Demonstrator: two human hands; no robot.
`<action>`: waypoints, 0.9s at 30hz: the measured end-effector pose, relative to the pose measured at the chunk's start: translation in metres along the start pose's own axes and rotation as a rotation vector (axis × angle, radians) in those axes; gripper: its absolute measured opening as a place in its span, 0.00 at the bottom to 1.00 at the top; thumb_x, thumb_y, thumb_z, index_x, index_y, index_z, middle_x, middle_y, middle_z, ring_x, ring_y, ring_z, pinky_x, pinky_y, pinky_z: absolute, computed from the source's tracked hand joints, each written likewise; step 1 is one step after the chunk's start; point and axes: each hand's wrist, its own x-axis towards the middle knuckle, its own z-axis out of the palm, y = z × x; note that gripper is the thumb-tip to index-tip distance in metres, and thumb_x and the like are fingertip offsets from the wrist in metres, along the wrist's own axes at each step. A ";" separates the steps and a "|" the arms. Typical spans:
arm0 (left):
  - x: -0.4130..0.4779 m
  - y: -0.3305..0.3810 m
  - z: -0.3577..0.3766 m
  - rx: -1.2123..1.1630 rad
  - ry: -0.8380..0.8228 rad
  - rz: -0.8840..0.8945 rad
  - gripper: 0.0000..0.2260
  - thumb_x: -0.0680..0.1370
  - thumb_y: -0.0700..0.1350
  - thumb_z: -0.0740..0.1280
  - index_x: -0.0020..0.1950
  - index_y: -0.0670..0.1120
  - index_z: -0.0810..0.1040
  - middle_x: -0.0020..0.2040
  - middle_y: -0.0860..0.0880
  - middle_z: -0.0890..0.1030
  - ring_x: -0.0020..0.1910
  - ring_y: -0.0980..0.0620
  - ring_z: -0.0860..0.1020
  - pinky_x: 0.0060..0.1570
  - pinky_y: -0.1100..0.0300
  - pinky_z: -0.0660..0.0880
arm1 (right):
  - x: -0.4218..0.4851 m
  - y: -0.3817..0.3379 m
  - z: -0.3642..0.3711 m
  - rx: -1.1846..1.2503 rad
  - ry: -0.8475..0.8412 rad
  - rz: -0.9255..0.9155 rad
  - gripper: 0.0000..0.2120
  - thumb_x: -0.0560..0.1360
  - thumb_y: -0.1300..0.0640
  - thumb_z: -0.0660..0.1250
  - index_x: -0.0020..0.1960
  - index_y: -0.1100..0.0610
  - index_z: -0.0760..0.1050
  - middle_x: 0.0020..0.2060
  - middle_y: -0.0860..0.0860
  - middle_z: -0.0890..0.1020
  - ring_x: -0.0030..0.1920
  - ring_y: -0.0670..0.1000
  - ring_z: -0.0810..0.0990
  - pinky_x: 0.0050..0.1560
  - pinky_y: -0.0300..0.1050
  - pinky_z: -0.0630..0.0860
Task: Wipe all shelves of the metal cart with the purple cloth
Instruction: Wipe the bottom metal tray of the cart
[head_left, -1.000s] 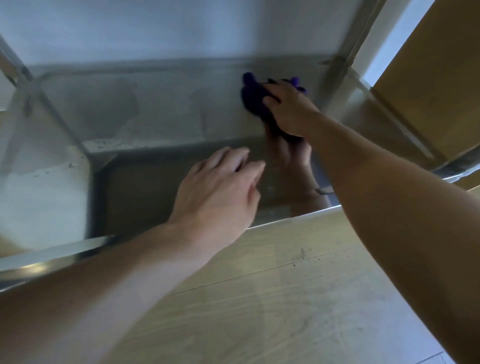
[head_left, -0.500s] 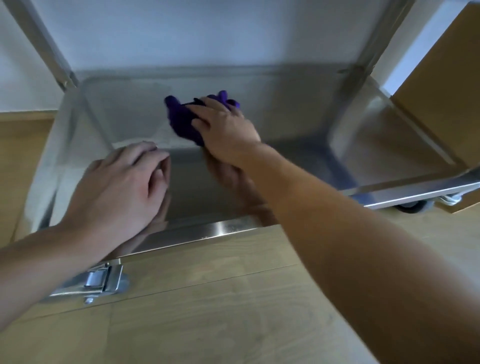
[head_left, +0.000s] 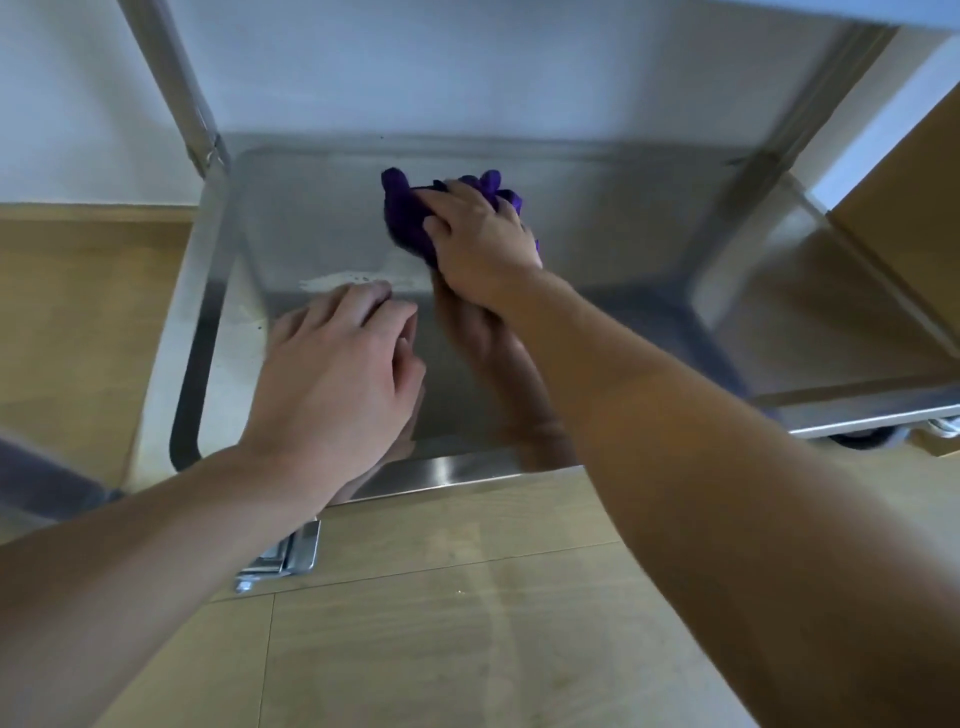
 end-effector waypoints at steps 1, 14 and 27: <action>0.000 0.000 0.000 0.002 -0.001 0.006 0.17 0.78 0.48 0.58 0.64 0.49 0.76 0.66 0.50 0.75 0.64 0.47 0.73 0.62 0.46 0.70 | 0.001 0.004 -0.003 0.021 -0.010 -0.031 0.19 0.81 0.49 0.53 0.72 0.40 0.67 0.74 0.44 0.66 0.72 0.59 0.64 0.71 0.54 0.61; 0.002 0.005 0.005 0.082 -0.021 0.016 0.17 0.77 0.49 0.54 0.61 0.48 0.77 0.63 0.48 0.76 0.61 0.45 0.75 0.59 0.46 0.71 | 0.033 0.046 -0.014 -0.165 0.102 0.298 0.20 0.79 0.47 0.51 0.71 0.44 0.66 0.72 0.51 0.68 0.72 0.62 0.64 0.72 0.57 0.59; 0.004 0.009 0.009 0.073 -0.013 0.016 0.18 0.78 0.50 0.53 0.63 0.49 0.76 0.65 0.48 0.76 0.64 0.46 0.74 0.61 0.45 0.71 | 0.067 0.133 -0.054 -0.166 0.017 0.331 0.21 0.81 0.50 0.50 0.73 0.47 0.65 0.72 0.56 0.67 0.71 0.64 0.65 0.71 0.58 0.62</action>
